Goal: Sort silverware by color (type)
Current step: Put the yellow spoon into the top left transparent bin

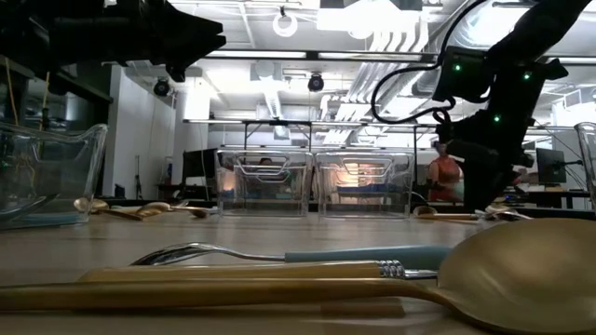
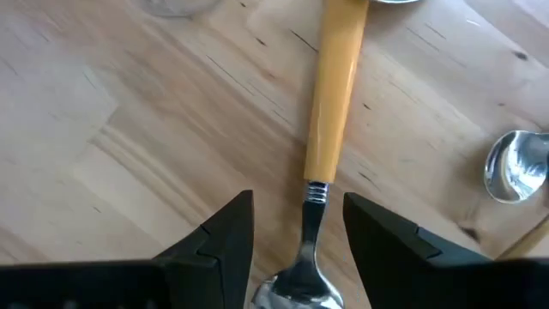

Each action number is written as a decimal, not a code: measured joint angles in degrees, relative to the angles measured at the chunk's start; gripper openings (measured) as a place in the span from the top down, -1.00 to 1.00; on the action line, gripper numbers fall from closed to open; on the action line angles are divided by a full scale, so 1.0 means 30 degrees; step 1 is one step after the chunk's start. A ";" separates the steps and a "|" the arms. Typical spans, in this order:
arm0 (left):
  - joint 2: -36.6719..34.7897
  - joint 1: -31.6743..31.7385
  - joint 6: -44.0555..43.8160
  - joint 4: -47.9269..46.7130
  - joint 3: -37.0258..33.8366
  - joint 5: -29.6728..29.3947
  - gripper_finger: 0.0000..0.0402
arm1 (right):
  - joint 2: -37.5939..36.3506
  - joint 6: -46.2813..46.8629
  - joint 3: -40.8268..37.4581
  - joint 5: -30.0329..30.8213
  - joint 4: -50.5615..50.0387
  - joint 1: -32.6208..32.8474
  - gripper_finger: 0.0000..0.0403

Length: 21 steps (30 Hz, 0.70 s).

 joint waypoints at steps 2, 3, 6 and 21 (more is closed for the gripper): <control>0.0000 -0.0006 -0.0005 0.0000 0.0000 0.0000 0.36 | 0.0000 0.0006 -0.0013 0.0001 0.0016 -0.0002 0.18; 0.0000 -0.0007 -0.0007 0.0000 0.0000 -0.0005 0.36 | 0.0000 0.0035 -0.0057 0.0006 0.0080 -0.0002 0.18; 0.0000 -0.0007 -0.0007 0.0000 0.0000 0.0000 0.36 | 0.0011 0.0448 -0.0212 0.0005 -0.0225 -0.0002 0.18; -0.0007 0.0000 -0.0002 0.0031 0.0000 -0.0007 0.36 | 0.0634 0.0386 -0.1020 -0.0474 0.0885 -0.1314 0.18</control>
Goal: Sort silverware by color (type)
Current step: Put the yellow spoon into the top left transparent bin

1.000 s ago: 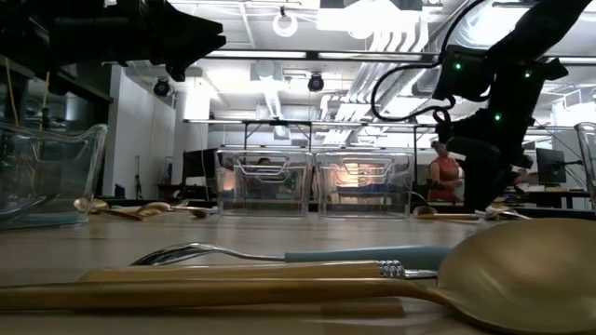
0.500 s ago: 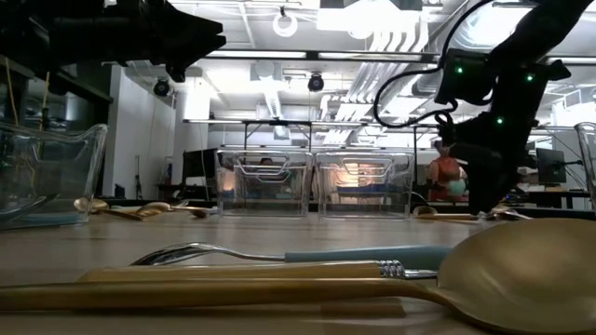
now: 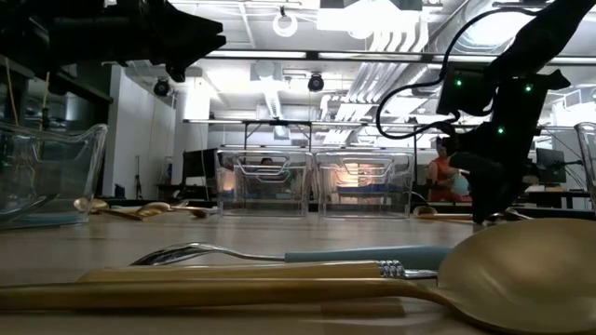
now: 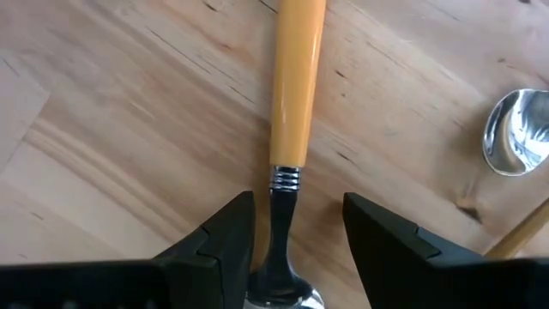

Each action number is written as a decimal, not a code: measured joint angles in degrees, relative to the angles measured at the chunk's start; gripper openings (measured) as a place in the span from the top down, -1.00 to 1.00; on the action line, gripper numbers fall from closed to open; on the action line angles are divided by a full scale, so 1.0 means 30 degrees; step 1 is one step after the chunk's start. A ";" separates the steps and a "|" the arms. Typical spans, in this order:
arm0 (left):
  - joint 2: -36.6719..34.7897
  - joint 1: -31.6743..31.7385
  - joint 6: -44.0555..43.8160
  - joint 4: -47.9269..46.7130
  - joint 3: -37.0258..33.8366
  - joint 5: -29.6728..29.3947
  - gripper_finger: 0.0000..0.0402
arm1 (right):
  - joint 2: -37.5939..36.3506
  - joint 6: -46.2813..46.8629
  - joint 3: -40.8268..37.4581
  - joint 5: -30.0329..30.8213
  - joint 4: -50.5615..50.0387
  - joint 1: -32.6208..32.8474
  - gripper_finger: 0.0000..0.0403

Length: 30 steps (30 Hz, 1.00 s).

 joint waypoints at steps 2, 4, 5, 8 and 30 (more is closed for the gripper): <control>0.0000 -0.0002 -0.0004 0.0005 0.0000 0.0004 0.36 | 0.0007 -0.0052 0.0000 -0.0013 -0.0018 -0.0007 0.18; 0.0000 -0.0007 -0.0001 0.0001 0.0000 0.0007 0.36 | 0.0007 0.0045 0.0000 0.0000 -0.0112 -0.0007 0.18; 0.0000 -0.0006 0.0000 0.0005 0.0000 0.0004 0.36 | 0.0007 0.0055 0.0000 0.0012 -0.0168 -0.0007 0.18; 0.0000 -0.0001 0.0002 0.0005 0.0000 0.0002 0.36 | 0.0015 0.0058 0.0000 -0.0018 -0.0321 -0.0007 0.26; 0.0000 -0.0005 0.0002 0.0005 0.0000 0.0002 0.36 | 0.0036 -0.0466 0.0051 -0.0366 -0.0446 -0.0022 0.96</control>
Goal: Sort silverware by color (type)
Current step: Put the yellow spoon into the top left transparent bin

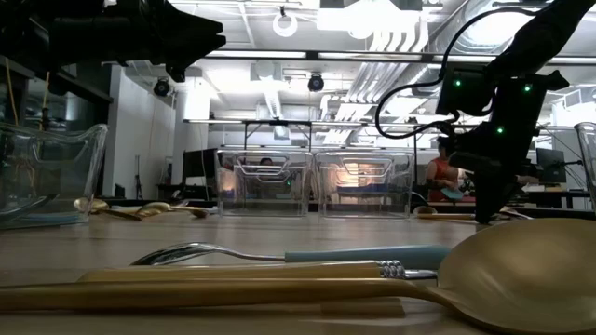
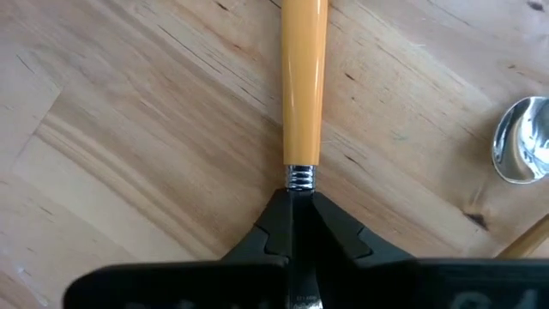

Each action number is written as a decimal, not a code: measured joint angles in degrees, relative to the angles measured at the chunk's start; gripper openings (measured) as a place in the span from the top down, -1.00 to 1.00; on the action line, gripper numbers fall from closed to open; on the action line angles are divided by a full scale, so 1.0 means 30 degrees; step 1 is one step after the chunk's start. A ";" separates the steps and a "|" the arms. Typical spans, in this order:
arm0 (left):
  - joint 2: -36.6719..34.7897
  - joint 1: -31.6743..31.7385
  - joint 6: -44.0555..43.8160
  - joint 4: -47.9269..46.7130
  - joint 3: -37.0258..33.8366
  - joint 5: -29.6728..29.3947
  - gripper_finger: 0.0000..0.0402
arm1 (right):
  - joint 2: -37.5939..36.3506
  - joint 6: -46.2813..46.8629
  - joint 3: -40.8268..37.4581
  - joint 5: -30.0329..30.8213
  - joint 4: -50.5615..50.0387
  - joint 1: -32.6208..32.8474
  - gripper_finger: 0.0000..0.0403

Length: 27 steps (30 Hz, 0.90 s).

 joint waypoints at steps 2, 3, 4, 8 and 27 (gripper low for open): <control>0.0000 0.0000 0.0000 0.0002 0.0000 0.0003 0.36 | -0.0013 0.0008 0.0000 -0.0033 -0.0013 0.0000 0.96; 0.0000 0.0005 0.0000 0.0000 0.0000 0.0001 0.36 | -0.0080 0.0013 0.0000 -0.0039 -0.0013 0.0000 0.95; 0.0000 0.0005 0.0000 0.0003 0.0000 0.0001 0.36 | -0.0140 0.0015 -0.0007 -0.0059 -0.0025 0.0000 0.95; 0.0000 0.0005 0.0000 0.0000 0.0000 0.0001 0.36 | -0.0876 0.0097 -0.0088 0.0099 -0.0706 -0.0007 0.97; 0.0000 -0.0001 0.0007 0.0007 0.0000 0.0005 0.36 | -0.6911 -0.0053 -0.0136 0.7742 0.1099 0.0000 0.98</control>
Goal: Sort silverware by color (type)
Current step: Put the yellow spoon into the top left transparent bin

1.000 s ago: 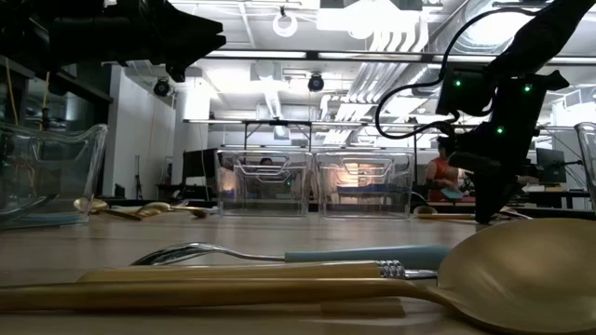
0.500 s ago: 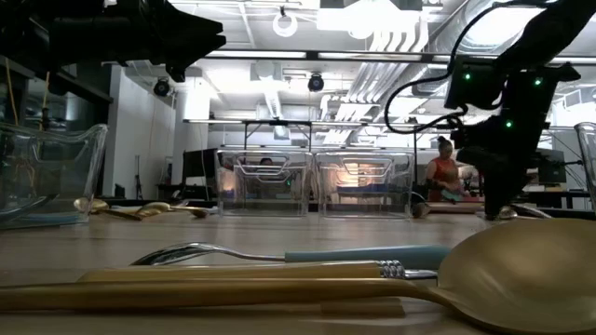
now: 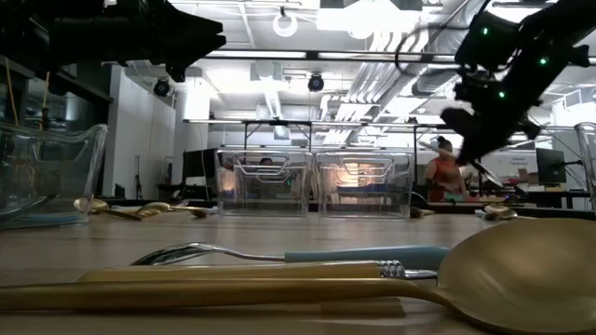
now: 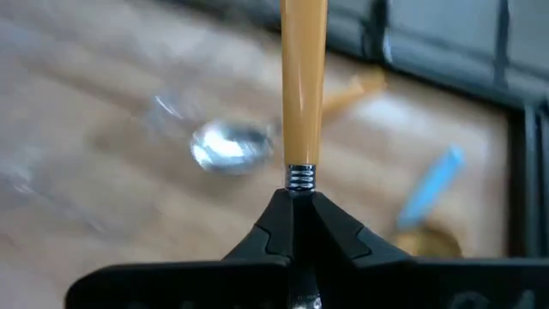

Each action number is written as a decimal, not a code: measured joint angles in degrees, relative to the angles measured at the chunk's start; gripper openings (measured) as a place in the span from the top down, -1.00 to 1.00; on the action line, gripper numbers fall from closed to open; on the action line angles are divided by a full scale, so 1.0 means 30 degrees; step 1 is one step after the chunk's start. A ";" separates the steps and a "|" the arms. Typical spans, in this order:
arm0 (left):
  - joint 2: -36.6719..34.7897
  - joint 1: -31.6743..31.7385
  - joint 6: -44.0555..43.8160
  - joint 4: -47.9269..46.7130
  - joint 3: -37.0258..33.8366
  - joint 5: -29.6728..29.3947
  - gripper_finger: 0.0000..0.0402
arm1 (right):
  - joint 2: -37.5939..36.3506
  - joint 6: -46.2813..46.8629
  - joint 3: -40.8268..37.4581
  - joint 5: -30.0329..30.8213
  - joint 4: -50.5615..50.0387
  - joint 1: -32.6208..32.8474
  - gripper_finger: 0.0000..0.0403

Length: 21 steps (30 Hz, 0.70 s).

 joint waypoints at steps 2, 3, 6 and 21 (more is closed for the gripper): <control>0.0000 0.0006 0.0000 -0.0007 0.0000 -0.0004 0.36 | -0.0239 -0.1514 -0.0132 0.0062 0.1979 0.0179 0.98; 0.0000 0.0001 0.0000 -0.0002 0.0000 -0.0005 0.36 | -0.0286 -0.2434 -0.0272 0.0015 0.3160 0.0406 0.98; 0.0000 -0.0001 0.0044 -0.0001 0.0000 -0.0007 0.36 | -0.0294 -0.4994 -0.0692 -0.0235 0.6881 0.1321 0.98; 0.0000 0.0004 0.0364 0.0410 0.0000 -0.1434 0.36 | 0.0075 -1.2162 -0.1591 -0.4398 1.9589 0.5526 0.98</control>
